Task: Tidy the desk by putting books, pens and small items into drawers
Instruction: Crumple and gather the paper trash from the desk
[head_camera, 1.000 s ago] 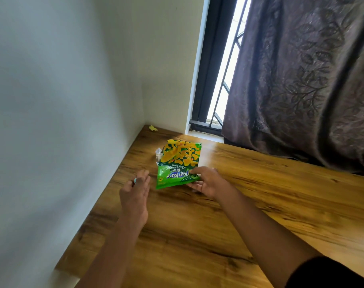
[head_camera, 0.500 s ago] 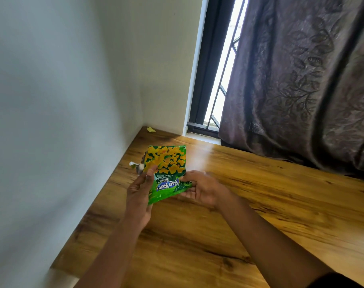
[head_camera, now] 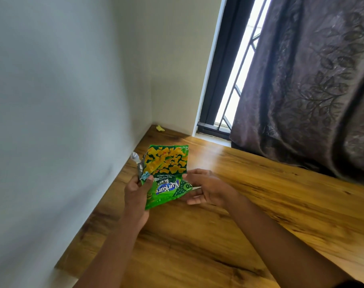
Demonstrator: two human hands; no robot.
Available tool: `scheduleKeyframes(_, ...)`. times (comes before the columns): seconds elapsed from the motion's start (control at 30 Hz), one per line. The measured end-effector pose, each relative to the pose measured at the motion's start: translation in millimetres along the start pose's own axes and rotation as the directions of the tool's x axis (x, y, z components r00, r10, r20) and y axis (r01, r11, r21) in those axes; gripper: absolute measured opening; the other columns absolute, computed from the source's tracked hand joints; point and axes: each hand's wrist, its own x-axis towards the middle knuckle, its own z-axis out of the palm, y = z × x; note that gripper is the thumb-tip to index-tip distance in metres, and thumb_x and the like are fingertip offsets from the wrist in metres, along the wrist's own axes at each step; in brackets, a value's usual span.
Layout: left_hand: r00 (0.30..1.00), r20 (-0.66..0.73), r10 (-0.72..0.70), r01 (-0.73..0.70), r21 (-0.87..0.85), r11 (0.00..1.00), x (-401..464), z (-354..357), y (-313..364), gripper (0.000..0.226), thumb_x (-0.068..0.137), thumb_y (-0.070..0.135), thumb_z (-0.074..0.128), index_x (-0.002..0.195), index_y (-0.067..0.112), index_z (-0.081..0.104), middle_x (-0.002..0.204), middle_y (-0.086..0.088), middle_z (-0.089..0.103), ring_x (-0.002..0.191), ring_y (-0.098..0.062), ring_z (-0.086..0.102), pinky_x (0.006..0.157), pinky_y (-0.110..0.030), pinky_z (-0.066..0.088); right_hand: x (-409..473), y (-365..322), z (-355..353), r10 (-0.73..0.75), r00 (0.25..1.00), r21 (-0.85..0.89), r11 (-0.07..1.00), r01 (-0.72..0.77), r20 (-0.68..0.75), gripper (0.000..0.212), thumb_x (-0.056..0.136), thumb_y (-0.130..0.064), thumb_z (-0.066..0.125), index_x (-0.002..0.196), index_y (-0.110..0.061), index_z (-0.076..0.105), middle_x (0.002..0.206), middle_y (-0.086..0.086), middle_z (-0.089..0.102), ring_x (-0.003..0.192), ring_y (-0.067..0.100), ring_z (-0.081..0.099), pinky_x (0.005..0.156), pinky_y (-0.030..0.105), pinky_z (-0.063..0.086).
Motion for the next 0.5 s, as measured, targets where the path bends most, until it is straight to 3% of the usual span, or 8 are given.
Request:
scheduleKeyframes(0.17, 0.999, 0.037, -0.032, 0.033, -0.006, 0.999, 11, -12, 0, 0.032, 0.098, 0.005, 0.061, 0.129, 0.013, 0.065, 0.114, -0.017, 0.076, 0.099, -0.037, 0.075, 0.079, -0.05, 0.063, 47, -31, -3, -0.152, 0.963, -0.126, 0.984, 0.126, -0.223, 0.033, 0.093, -0.04, 0.073, 0.113, -0.015, 0.065, 0.107, 0.016, 0.074, 0.086, 0.03, 0.076, 0.062, 0.036, 0.06)
scheduleKeyframes(0.27, 0.998, -0.049, -0.04, 0.041, 0.02, 0.999, 23, -17, -7, 0.032, 0.098, 0.008, 0.063, 0.129, 0.013, 0.065, 0.11, -0.016, 0.077, 0.096, -0.038, 0.075, 0.083, -0.053, 0.061, 92, -53, 5, -0.306, 0.894, -0.334, 0.922, 0.194, -0.327, 0.02, 0.09, -0.039, 0.076, 0.103, -0.026, 0.069, 0.101, 0.003, 0.076, 0.08, 0.02, 0.075, 0.073, 0.044, 0.065)
scheduleKeyframes(0.33, 0.995, -0.091, -0.038, 0.04, 0.02, 0.999, 31, -17, -10, 0.029, 0.099, 0.009, 0.063, 0.126, 0.015, 0.066, 0.108, -0.017, 0.077, 0.094, -0.038, 0.076, 0.083, -0.053, 0.061, 118, -66, 16, -0.433, 0.848, -0.507, 0.828, 0.24, -0.306, 0.018, 0.089, -0.033, 0.075, 0.106, -0.029, 0.073, 0.105, -0.005, 0.076, 0.088, 0.016, 0.072, 0.081, 0.038, 0.062)
scheduleKeyframes(0.4, 0.993, -0.114, -0.018, 0.021, 0.027, 0.999, 37, -16, -12, 0.026, 0.099, 0.008, 0.063, 0.124, 0.015, 0.068, 0.105, -0.016, 0.078, 0.092, -0.037, 0.076, 0.079, -0.05, 0.063, 142, -79, 28, -0.528, 0.817, -0.682, 0.687, 0.251, -0.231, 0.032, 0.088, -0.025, 0.071, 0.12, -0.027, 0.073, 0.112, -0.006, 0.075, 0.094, 0.015, 0.067, 0.079, 0.027, 0.052)
scheduleKeyframes(0.5, 0.993, -0.118, 0.013, -0.008, 0.044, 0.999, 41, -15, -16, 0.025, 0.099, 0.008, 0.062, 0.121, 0.017, 0.07, 0.102, -0.012, 0.079, 0.092, -0.035, 0.077, 0.071, -0.042, 0.065, 181, -93, 39, -0.576, 0.811, -0.859, 0.463, 0.219, -0.104, 0.044, 0.09, -0.024, 0.067, 0.134, -0.028, 0.067, 0.123, 0.003, 0.072, 0.108, 0.026, 0.066, 0.084, 0.029, 0.05)
